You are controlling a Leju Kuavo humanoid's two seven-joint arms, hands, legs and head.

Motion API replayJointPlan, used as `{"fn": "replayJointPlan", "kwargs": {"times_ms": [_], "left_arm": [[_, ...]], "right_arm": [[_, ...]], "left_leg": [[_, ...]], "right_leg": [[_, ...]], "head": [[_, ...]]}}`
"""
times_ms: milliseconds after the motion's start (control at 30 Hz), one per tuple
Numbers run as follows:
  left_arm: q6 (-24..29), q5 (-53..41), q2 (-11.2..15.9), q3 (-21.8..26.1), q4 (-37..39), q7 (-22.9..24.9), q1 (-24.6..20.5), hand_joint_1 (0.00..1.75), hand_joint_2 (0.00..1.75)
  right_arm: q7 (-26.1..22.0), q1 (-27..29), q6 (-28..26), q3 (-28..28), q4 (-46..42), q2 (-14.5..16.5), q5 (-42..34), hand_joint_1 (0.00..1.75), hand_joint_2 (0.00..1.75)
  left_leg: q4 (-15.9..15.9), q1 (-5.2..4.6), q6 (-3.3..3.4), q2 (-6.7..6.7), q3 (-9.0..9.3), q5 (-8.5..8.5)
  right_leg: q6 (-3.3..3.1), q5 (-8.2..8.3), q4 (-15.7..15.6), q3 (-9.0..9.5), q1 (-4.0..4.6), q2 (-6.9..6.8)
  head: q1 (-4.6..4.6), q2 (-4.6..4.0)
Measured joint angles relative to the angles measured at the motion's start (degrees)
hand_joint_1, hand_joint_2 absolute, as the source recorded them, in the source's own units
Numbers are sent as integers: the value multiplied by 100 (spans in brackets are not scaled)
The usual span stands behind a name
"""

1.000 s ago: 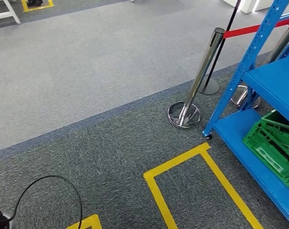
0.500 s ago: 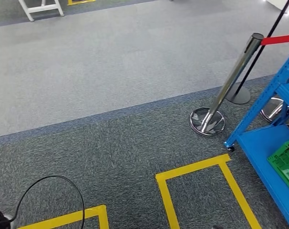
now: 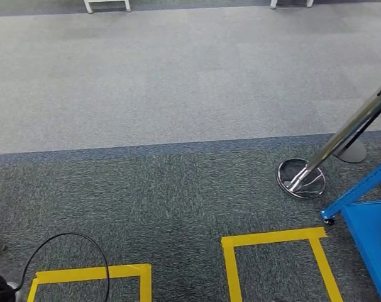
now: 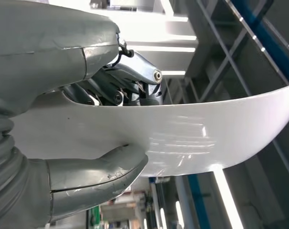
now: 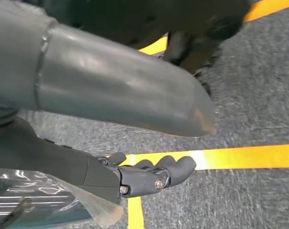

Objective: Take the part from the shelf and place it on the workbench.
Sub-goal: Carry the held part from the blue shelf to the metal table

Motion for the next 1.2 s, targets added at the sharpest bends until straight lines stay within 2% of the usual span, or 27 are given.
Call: {"fn": "replayJointPlan", "kwargs": {"times_ms": [33, 67, 100, 133, 167, 233, 300, 333, 367, 433, 500, 533, 567, 600, 667, 733, 800, 833, 900, 933, 967, 1000, 1033, 1067, 1100, 1133, 1200], "left_arm": [[0, 1, -5, -1, 5, 0, 6, 175, 175], [0, 1, -8, -2, 10, 0, 11, 175, 175], [0, 1, -9, -2, 13, 0, 13, 175, 175], [0, 1, -10, -2, 15, 0, 14, 175, 175], [0, 0, -10, -2, 17, 0, 10, 175, 175], [0, 1, -10, -8, 24, 1, 6, 175, 175], [0, 3, -12, -14, 31, 3, 13, 175, 175], [0, 4, -11, -15, 34, 4, 13, 175, 175], [0, 3, -9, -16, 38, 3, 3, 175, 175], [0, 6, -4, -24, 51, 2, -25, 175, 175], [0, 13, -1, -31, 74, 2, -31, 175, 175], [0, 16, -1, -32, 87, 2, -26, 175, 175], [0, 20, 1, -32, 98, 2, -24, 175, 175], [0, 24, 2, -32, 105, 2, -23, 175, 175], [0, 26, 5, -34, 111, 3, -29, 175, 175], [-2, 25, 7, -40, 119, 4, -39, 175, 175], [-4, 20, 9, -45, 126, 6, -41, 175, 175], [-4, 15, 9, -46, 126, 7, -39, 175, 175], [-3, -6, 9, -60, 131, 8, -62, 175, 175], [-3, -19, 8, -68, 136, 11, -75, 175, 175], [-2, -31, 9, -76, 143, 15, -87, 175, 175], [-2, -39, 9, -81, 153, 22, -90, 175, 175], [-2, -42, 10, -81, 164, 28, -89, 175, 175], [-2, -43, 9, -82, 174, 33, -89, 175, 175], [-2, -45, 9, -83, 184, 37, -89, 175, 175], [-2, -49, 9, -83, 190, 37, -90, 175, 175], [-2, -68, 9, -86, 202, 40, -103, 175, 175]], "right_arm": [[8, 19, -4, 0, 0, 1, 3, 0, 0], [9, 29, -8, 0, 0, 2, 4, 0, 0], [9, 32, -12, 0, 0, 2, 4, 0, 0], [9, 32, -14, 0, 0, 2, 5, 0, 0], [9, 33, -15, 0, 1, 2, 9, 0, 0], [20, 44, -19, 1, 3, 2, 28, 0, 0], [32, 51, -27, 2, 3, 3, 61, 0, 0], [36, 47, -34, 2, 2, 5, 81, 0, 0], [41, 43, -42, 2, 1, 7, 106, 0, 0], [59, 49, -62, 3, -2, 8, 168, 0, 0], [80, 72, -83, 4, -2, 8, 223, 0, 0], [87, 76, -93, 4, -2, 8, 245, 0, 0], [92, 74, -101, 5, -2, 8, 264, 0, 0], [95, 67, -105, 5, -2, 8, 283, 0, 0], [95, 57, -108, 7, -2, 9, 304, 0, 0], [97, 57, -107, 7, -1, 10, 313, 0, 0], [98, 45, -95, 7, -1, 14, 315, 0, 0], [98, 28, -88, 7, -1, 15, 316, 0, 0], [96, -6, -76, 7, 0, 17, 325, 0, 0], [98, -11, -73, 7, 2, 17, 338, 0, 0], [106, -1, -72, 7, 5, 18, 356, 0, 0], [115, 17, -73, 7, 8, 21, 374, 0, 0], [124, 37, -77, 7, 10, 24, 390, 0, 0], [132, 53, -83, 7, 13, 26, 404, 0, 0], [137, 61, -94, 8, 13, 28, 418, 0, 0], [142, 63, -107, 8, 13, 28, 437, 0, 0], [152, 63, -127, 9, 15, 28, 476, 0, 0]], "left_leg": [[3, 2, 1, -83, 4, -3], [11, 8, -4, -167, 9, -7], [26, 17, -18, -249, 14, -16], [49, 28, -40, -325, 11, -31], [89, 32, -70, -399, -5, -49], [131, 42, -143, -540, -55, -54], [126, 62, -213, -670, -90, -28], [154, 61, -242, -616, -106, -43], [260, 54, -268, -484, -155, -109], [815, 41, -313, -114, -407, -407], [1544, 58, -341, 28, -754, -703], [1730, 65, -345, 43, -842, -729], [1673, 69, -340, 56, -812, -634], [1399, 68, -327, 93, -671, -451], [605, 23, -277, 326, -265, -121], [181, -39, -210, 507, -60, -51], [126, -64, -145, 424, -53, -68], [93, -56, -114, 358, -37, -57], [31, -19, -42, 234, 2, -29], [18, -5, -15, 178, 14, -24], [19, 0, 4, 111, 13, -26], [21, 1, 12, 34, 13, -30], [23, 0, 16, -49, 16, -32], [28, 1, 14, -137, 22, -35], [34, 5, 7, -225, 30, -40], [46, 11, -7, -307, 37, -49], [86, 15, -60, -454, 23, -75]], "right_leg": [[9, 43, 119, -114, -6, 11], [17, 208, -1, -113, -14, 23], [25, 459, -333, -5, -29, 71], [35, 681, -730, 148, -56, 211], [41, 826, -1074, 286, -82, 371], [19, 892, -1382, 444, -103, 566], [-41, 902, -1407, 489, -87, 451], [-76, 912, -1426, 507, -86, 379], [-109, 919, -1448, 526, -87, 297], [-165, 912, -1474, 556, -75, 114], [-192, 890, -1474, 565, -51, -77], [-198, 878, -1474, 571, -43, -169], [-198, 866, -1473, 583, -37, -251], [-194, 850, -1473, 603, -33, -328], [-169, 808, -1474, 656, -15, -461], [-119, 768, -1483, 692, 9, -580], [-60, 741, -1507, 736, 16, -711], [-27, 713, -1498, 751, 8, -687], [17, 535, -1226, 641, -9, -400], [26, 376, -905, 474, -20, -199], [29, 206, -505, 259, -24, -69], [33, 85, -132, 43, -25, -16], [38, 62, 98, -116, -25, 3], [39, 166, 103, -174, -27, 10], [37, 377, -120, -120, -31, 31], [36, 640, -516, 22, -42, 110], [28, 938, -1217, 319, -76, 404]], "head": [[1, 0], [2, 0], [2, 0], [4, 0], [2, 0], [1, 0], [3, 0], [-5, 0], [-21, 0], [-54, 0], [-60, 0], [-61, 0], [-60, 0], [-61, 0], [-62, 0], [-62, 0], [-58, 0], [-52, 0], [-30, 0], [-11, 0], [4, 0], [15, 0], [19, 0], [19, 0], [20, 0], [21, 0], [16, 0]]}}
